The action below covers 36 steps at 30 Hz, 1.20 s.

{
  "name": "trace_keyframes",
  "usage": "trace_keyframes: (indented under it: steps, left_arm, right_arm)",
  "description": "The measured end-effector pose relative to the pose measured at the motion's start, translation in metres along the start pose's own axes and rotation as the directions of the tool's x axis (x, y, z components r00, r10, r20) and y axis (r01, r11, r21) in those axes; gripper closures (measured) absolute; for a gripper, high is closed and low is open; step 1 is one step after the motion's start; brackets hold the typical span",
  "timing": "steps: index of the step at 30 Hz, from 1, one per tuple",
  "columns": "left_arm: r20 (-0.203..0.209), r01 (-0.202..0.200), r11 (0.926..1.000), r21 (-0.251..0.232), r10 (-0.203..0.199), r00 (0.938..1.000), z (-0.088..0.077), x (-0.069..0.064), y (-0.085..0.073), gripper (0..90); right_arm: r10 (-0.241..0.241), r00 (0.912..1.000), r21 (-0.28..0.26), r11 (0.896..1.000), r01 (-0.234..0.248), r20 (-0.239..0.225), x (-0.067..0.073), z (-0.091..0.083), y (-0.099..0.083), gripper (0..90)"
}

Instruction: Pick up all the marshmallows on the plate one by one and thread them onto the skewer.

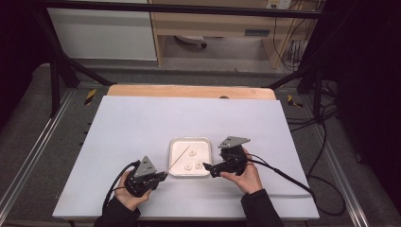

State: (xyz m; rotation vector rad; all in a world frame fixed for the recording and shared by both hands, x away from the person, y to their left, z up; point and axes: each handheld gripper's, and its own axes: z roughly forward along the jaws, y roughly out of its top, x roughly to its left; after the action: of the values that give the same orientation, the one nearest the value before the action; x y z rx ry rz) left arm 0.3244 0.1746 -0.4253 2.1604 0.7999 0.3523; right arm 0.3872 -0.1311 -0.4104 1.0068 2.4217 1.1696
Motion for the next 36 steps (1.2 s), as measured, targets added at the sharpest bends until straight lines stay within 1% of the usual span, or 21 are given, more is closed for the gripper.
trace_keyframes:
  steps: [2, 3, 4, 7, 8, 10, 11, 14, 16, 20, 21, 22, 24, 27, 28, 29, 33, 34, 36]
  left_arm:
    - [0.003, 0.01, 1.0, -0.001, -0.01, 0.9999, 0.0, 0.0, 0.0, 88.0]
    - [0.007, 0.013, 0.9999, -0.003, -0.013, 0.9999, 0.0, 0.0, -0.001, 88.0]
    - [0.012, -0.003, 0.9999, -0.017, 0.004, 0.9999, 0.002, 0.001, -0.001, 88.0]
    - [0.013, -0.001, 0.9999, -0.015, 0.002, 0.9999, 0.003, 0.001, -0.001, 88.0]
    - [0.013, -0.001, 0.9999, -0.015, 0.001, 0.9999, 0.003, 0.001, -0.001, 88.0]
    - [0.016, 0.001, 0.9999, -0.016, -0.001, 0.9999, 0.004, 0.001, -0.001, 88.0]
    - [0.015, 0.001, 0.9999, -0.016, -0.001, 0.9999, 0.004, 0.0, -0.001, 88.0]
    - [0.016, -0.001, 0.9999, -0.015, 0.001, 0.9999, 0.005, 0.0, -0.001, 88.0]
    - [0.017, 0.001, 0.9999, -0.011, -0.001, 0.9999, 0.005, -0.001, -0.001, 88.0]
    - [0.018, 0.005, 0.9999, -0.01, -0.005, 0.9998, 0.005, -0.002, -0.001, 88.0]
    - [0.021, 0.018, 0.9998, 0.0, -0.018, 0.9996, 0.005, -0.003, -0.002, 88.0]
    - [0.021, 0.017, 0.9999, 0.002, -0.017, 0.9996, 0.005, -0.003, -0.002, 88.0]
    - [0.024, 0.017, 0.9998, 0.0, -0.017, 0.9996, 0.005, -0.003, -0.002, 88.0]
    - [0.025, 0.017, 0.9999, 0.001, -0.017, 0.9995, 0.006, -0.004, -0.002, 88.0]
    - [0.025, 0.017, 0.9999, 0.001, -0.017, 0.9995, 0.006, -0.004, -0.002, 88.0]
    - [0.025, 0.017, 0.9999, 0.001, -0.017, 0.9995, 0.006, -0.004, -0.002, 88.0]
    - [0.028, 0.018, 0.9998, 0.002, -0.019, 0.9994, 0.007, -0.005, -0.002, 88.0]
    - [0.029, 0.018, 0.9998, 0.003, -0.018, 0.9994, 0.007, -0.005, -0.002, 88.0]
    - [0.029, 0.018, 0.9998, 0.002, -0.018, 0.9994, 0.007, -0.005, -0.002, 88.0]
  right_arm:
    - [-0.013, 0.9999, 0.008, 1.0, 0.013, -0.001, 0.002, 0.006, 0.002, 5.6]
    - [-0.012, 0.9999, 0.01, 1.0, 0.012, -0.007, 0.003, 0.009, 0.002, 6.9]
    - [-0.014, 0.9997, 0.013, 1.0, 0.014, -0.018, 0.003, 0.013, 0.002, 7.8]
    - [-0.021, 0.9992, 0.031, 0.999, 0.022, -0.035, 0.005, 0.022, 0.003, 11.5]
    - [-0.041, 0.9983, 0.043, 0.998, 0.043, -0.042, 0.007, 0.028, 0.003, 14.2]
    - [-0.044, 0.998, 0.043, 0.998, 0.046, -0.046, 0.008, 0.03, 0.003, 15.7]
    - [-0.043, 0.9974, 0.035, 0.998, 0.045, -0.057, 0.009, 0.033, 0.003, 17.2]
    - [-0.023, 0.9964, 0.024, 0.999, 0.025, -0.082, 0.01, 0.038, 0.002, 21.8]
    - [-0.03, 0.996, 0.026, 0.999, 0.032, -0.084, 0.009, 0.041, 0.0, 26.2]
    - [-0.035, 0.995, 0.026, 0.999, 0.037, -0.094, 0.01, 0.045, -0.002, 35.1]
    - [-0.029, 0.9947, 0.026, 0.999, 0.032, -0.099, 0.011, 0.045, -0.003, 36.8]
    - [-0.027, 0.9942, 0.032, 0.999, 0.03, -0.105, 0.011, 0.046, -0.003, 39.0]
    - [-0.024, 0.9947, 0.042, 0.999, 0.028, -0.101, 0.012, 0.049, -0.005, 43.6]
    - [-0.028, 0.9941, 0.056, 0.998, 0.034, -0.105, 0.013, 0.051, -0.007, 49.7]
    - [-0.034, 0.9936, 0.06, 0.997, 0.041, -0.108, 0.014, 0.051, -0.008, 53.5]
    - [-0.034, 0.9936, 0.06, 0.997, 0.041, -0.108, 0.014, 0.051, -0.008, 53.5]
    - [-0.053, 0.9922, 0.049, 0.997, 0.059, -0.113, 0.015, 0.052, -0.01, 58.4]
    - [-0.067, 0.9915, 0.046, 0.996, 0.073, -0.111, 0.016, 0.053, -0.011, 60.8]
    - [-0.075, 0.9914, 0.043, 0.996, 0.08, -0.107, 0.016, 0.053, -0.011, 61.5]
